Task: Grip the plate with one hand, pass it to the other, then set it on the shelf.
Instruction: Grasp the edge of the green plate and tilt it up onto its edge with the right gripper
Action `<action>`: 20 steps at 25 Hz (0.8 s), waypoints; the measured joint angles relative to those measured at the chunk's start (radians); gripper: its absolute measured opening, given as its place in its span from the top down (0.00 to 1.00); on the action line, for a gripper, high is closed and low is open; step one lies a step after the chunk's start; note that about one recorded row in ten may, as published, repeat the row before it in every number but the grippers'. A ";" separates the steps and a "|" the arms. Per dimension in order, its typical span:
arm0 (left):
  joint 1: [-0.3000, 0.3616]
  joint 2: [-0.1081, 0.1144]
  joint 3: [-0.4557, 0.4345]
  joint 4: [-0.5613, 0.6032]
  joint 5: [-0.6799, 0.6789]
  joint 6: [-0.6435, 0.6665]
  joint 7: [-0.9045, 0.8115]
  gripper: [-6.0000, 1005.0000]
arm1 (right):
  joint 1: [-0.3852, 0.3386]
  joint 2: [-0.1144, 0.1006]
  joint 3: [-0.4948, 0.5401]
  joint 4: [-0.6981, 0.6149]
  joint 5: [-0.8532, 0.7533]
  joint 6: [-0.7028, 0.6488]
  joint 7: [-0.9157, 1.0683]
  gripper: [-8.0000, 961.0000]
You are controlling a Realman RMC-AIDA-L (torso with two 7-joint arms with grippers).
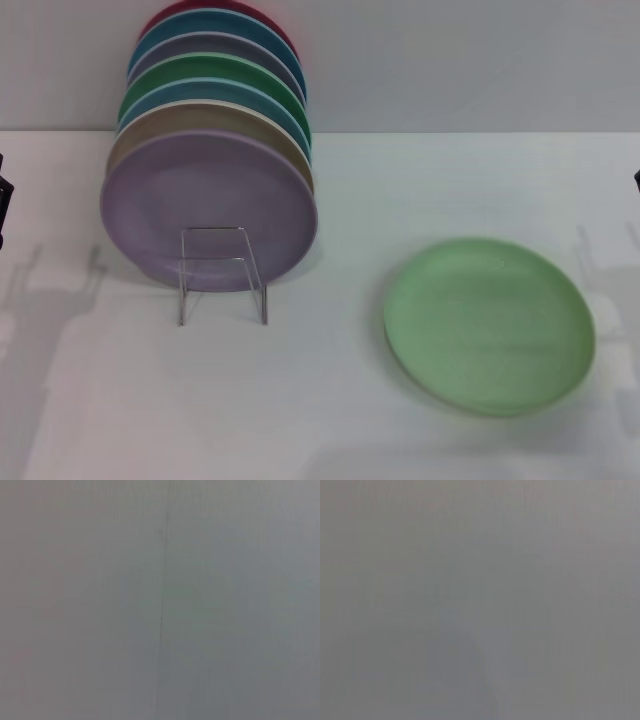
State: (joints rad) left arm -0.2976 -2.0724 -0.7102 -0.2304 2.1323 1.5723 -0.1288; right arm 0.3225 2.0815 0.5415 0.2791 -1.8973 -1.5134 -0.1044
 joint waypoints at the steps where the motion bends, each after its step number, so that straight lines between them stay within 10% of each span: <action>1: 0.000 0.000 0.000 0.000 0.000 0.000 0.000 0.28 | 0.000 0.000 0.000 0.000 0.000 0.000 0.000 0.35; 13: 0.004 0.001 0.000 0.000 0.000 0.000 0.000 0.28 | 0.005 0.002 0.000 0.002 0.000 -0.002 -0.032 0.35; 20: 0.002 0.002 0.000 0.002 0.000 0.000 0.000 0.28 | -0.003 0.004 0.000 0.096 0.004 -0.001 -0.376 0.35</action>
State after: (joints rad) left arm -0.2952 -2.0708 -0.7102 -0.2283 2.1322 1.5724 -0.1289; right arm 0.3191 2.0852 0.5418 0.3748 -1.8930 -1.5143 -0.4801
